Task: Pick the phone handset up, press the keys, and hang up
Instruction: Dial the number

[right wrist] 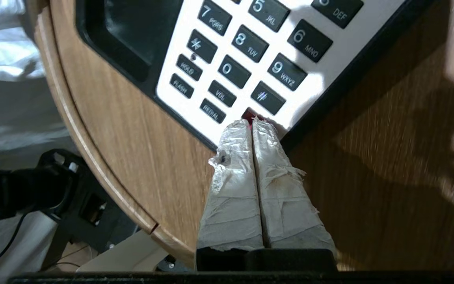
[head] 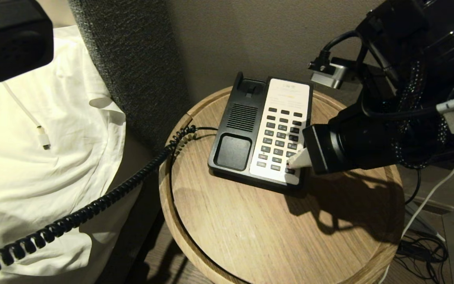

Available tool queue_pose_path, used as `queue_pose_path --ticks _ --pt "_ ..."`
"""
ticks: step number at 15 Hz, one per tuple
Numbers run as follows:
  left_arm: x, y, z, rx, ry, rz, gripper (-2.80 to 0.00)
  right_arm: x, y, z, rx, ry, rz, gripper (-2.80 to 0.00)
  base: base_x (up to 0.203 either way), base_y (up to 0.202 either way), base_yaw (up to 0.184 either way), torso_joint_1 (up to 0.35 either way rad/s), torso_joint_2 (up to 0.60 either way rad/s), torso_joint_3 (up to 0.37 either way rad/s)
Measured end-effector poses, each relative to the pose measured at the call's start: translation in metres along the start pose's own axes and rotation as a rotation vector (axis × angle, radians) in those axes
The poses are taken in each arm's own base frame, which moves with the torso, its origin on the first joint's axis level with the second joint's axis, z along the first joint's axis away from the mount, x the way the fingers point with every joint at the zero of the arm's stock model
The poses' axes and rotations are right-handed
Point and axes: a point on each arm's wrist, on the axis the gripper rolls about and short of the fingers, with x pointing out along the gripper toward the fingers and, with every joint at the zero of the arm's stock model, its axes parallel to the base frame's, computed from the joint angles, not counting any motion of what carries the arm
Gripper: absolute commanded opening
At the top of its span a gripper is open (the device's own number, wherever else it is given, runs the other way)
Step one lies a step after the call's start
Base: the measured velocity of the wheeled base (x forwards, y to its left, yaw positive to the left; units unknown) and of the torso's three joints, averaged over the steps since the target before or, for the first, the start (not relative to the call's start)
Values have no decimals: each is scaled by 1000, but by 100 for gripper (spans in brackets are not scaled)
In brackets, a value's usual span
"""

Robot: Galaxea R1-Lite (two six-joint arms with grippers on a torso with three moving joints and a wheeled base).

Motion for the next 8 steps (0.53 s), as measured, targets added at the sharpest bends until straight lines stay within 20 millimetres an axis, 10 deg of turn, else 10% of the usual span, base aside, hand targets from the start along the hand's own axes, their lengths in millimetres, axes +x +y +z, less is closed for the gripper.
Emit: queue_pose_path --ticks 8 --pt "11 -2 0 16 16 20 -280 -34 -5 -2 15 -69 28 -280 0 0 0 0 0 0"
